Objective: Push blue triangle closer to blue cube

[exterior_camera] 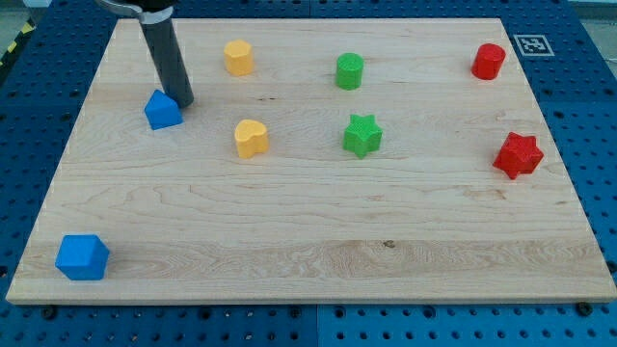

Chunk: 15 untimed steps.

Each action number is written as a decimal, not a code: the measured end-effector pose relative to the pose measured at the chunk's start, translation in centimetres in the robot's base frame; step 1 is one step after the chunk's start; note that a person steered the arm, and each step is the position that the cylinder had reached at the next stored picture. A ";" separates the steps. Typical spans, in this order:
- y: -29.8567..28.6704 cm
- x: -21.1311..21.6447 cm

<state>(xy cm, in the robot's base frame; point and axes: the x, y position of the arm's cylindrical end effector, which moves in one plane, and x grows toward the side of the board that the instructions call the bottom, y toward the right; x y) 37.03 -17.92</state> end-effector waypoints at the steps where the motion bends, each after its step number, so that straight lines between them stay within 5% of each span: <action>1: -2.7 2.5; 3: -2.6 6.9; 5: -5.1 4.8; 7: -4.2 8.6; 10: -10.5 4.9; 12: -9.2 9.8; 15: -6.6 10.7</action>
<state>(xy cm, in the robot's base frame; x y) 47.74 -24.47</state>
